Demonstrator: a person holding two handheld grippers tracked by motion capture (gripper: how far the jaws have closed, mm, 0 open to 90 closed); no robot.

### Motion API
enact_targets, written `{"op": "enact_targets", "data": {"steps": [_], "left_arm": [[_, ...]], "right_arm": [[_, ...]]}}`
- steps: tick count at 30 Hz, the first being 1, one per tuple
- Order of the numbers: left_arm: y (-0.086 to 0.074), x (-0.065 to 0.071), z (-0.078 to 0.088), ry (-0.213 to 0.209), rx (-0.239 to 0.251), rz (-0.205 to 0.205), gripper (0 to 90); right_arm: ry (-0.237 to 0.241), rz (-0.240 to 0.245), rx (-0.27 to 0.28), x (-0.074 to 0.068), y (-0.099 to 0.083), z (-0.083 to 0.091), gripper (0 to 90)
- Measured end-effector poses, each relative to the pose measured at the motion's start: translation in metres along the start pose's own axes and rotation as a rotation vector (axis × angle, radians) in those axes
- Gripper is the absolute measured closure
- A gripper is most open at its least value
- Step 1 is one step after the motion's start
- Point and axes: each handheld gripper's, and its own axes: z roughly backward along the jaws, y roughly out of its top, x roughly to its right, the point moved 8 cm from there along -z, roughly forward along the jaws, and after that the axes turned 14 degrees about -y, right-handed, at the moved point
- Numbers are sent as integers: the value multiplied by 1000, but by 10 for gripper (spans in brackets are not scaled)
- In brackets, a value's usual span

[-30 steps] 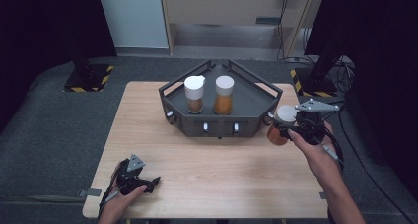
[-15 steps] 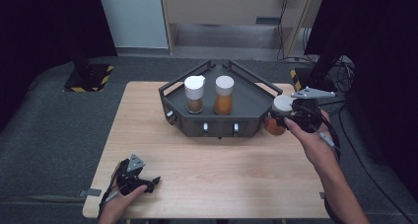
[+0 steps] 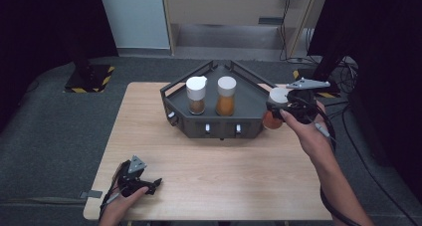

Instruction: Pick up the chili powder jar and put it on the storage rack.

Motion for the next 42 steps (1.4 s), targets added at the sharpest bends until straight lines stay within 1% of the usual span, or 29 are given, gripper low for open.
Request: {"op": "enact_targets", "data": {"steps": [7, 12, 24, 30, 32, 35, 42], "left_arm": [[0, 0, 0, 0, 0, 0, 0], [0, 0, 0, 0, -2, -1, 0], [0, 0, 0, 1, 2, 2, 0], [0, 0, 0, 0, 2, 1, 0], [0, 0, 0, 0, 2, 1, 0], [0, 0, 0, 0, 0, -1, 0], [0, 0, 0, 0, 0, 0, 0]], "right_arm": [[0, 5, 1, -6, 10, -9, 343], [0, 9, 2, -11, 18, -18, 343], [-6, -5, 8, -18, 35, -37, 343], [-8, -19, 3, -18, 39, -47, 343], [-8, -15, -1, -19, 39, -51, 343], [4, -27, -8, -19, 40, -57, 343], [-7, -18, -17, -23, 43, -67, 343]]}}
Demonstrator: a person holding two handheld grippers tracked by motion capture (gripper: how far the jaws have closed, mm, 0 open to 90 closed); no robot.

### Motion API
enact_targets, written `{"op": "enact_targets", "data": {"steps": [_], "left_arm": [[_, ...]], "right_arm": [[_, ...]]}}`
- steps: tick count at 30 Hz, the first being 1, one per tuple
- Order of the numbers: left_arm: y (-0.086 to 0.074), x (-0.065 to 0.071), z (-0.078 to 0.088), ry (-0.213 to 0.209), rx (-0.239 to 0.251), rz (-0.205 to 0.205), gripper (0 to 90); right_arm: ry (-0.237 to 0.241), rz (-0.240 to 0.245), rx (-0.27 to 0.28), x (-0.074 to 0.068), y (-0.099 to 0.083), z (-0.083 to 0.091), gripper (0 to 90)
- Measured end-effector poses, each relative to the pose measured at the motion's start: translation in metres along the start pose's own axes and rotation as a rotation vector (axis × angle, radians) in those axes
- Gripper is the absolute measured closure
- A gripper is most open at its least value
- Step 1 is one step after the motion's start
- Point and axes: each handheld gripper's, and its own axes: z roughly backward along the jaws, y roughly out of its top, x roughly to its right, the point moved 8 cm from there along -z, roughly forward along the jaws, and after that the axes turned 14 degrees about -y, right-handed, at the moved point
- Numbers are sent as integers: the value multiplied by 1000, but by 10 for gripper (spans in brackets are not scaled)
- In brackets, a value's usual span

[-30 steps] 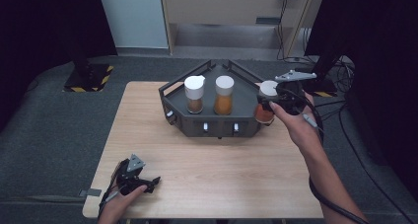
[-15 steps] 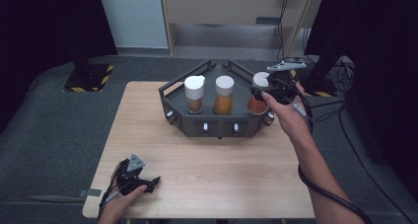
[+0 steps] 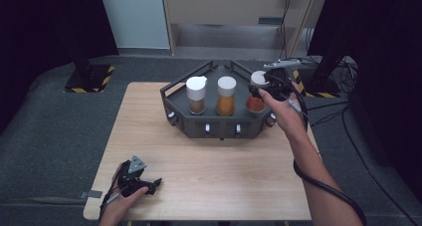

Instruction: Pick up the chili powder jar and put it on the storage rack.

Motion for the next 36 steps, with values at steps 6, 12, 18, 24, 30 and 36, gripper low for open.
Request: {"op": "enact_targets", "data": {"steps": [6, 12, 18, 24, 30, 36], "left_arm": [[0, 0, 0, 0, 2, 1, 0], [0, 0, 0, 0, -1, 0, 0], [0, 0, 0, 0, 0, 0, 0], [0, 0, 0, 0, 0, 0, 0], [0, 0, 0, 0, 0, 0, 0], [0, 0, 0, 0, 0, 0, 0]], "right_arm": [[-17, 9, -9, -6, 2, -10, 343], [-21, 7, -18, -8, 2, -18, 343], [-26, -5, -28, -8, -1, -25, 344], [-20, -13, -32, -9, -4, -29, 343], [-17, -13, -38, -11, -7, -33, 343], [-18, -21, -40, -12, -11, -35, 343]]}}
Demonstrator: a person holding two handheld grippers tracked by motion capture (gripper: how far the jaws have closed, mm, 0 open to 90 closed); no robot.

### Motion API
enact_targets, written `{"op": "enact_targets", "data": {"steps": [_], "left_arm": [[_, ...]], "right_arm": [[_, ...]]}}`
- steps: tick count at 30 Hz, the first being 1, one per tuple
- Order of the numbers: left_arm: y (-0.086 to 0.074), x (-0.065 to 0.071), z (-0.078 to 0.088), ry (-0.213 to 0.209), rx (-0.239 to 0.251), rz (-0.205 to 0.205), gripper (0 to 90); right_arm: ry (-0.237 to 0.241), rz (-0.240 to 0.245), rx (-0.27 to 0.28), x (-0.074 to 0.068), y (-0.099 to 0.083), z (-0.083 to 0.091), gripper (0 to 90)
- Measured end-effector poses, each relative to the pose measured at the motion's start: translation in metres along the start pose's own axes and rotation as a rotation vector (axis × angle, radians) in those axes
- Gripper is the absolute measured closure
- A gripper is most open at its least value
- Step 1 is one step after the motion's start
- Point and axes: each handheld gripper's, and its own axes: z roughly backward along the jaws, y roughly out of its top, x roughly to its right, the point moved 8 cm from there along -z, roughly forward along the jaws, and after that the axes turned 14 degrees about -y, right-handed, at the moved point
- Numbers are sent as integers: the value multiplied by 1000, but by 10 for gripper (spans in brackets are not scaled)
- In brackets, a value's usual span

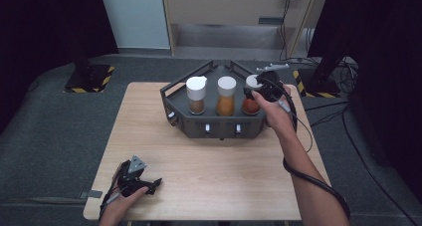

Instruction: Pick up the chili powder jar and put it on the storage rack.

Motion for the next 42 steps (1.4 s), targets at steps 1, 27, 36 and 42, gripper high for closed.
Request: {"op": "enact_targets", "data": {"steps": [1, 27, 36, 42], "left_arm": [[0, 0, 0, 0, 0, 0, 0], [0, 0, 0, 1, 0, 0, 0], [0, 0, 0, 0, 0, 1, 0], [0, 0, 0, 0, -2, 0, 0]], "right_arm": [[0, -1, 1, 0, 0, 0, 343], [24, -13, 20, 6, -7, 0, 215], [22, -7, 57, 9, -17, 12, 95], [24, -13, 73, 14, -28, 23, 69]]}}
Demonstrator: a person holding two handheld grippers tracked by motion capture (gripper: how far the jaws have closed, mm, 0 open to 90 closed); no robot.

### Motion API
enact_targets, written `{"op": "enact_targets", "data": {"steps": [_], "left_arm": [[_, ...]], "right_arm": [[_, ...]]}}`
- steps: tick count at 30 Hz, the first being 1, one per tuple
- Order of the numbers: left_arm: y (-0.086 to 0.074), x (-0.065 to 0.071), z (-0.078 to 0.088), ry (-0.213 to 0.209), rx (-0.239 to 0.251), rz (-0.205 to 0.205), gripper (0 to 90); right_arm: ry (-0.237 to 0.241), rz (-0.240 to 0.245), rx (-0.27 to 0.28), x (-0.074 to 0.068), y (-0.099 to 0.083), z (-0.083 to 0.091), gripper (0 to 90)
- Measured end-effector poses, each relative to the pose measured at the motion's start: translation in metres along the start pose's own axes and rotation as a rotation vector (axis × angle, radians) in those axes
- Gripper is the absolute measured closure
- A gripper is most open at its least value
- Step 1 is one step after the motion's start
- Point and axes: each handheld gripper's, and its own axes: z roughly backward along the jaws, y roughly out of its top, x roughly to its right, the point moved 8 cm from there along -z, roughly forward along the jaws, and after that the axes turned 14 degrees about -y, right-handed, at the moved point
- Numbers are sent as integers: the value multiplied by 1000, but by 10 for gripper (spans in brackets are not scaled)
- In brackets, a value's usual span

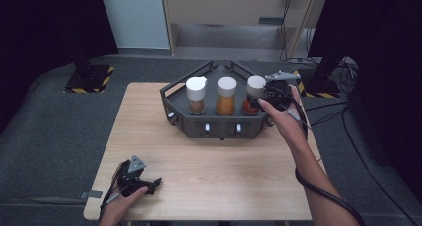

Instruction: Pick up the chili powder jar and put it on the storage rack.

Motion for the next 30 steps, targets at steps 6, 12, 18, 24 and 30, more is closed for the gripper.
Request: {"op": "enact_targets", "data": {"steps": [6, 12, 18, 24, 30], "left_arm": [[0, 0, 0, 0, 2, 1, 0], [0, 0, 0, 0, 0, 0, 0], [0, 0, 0, 0, 2, 1, 0], [0, 0, 0, 0, 2, 1, 0], [0, 0, 0, 0, 2, 1, 0]], "right_arm": [[15, -6, 9, 7, -7, 14, 49], [19, -7, 4, 14, -12, 24, 44], [26, 8, -2, 13, -16, 34, 41], [34, 15, -26, 11, -19, 42, 41], [37, 28, -36, 8, -26, 48, 42]]}}
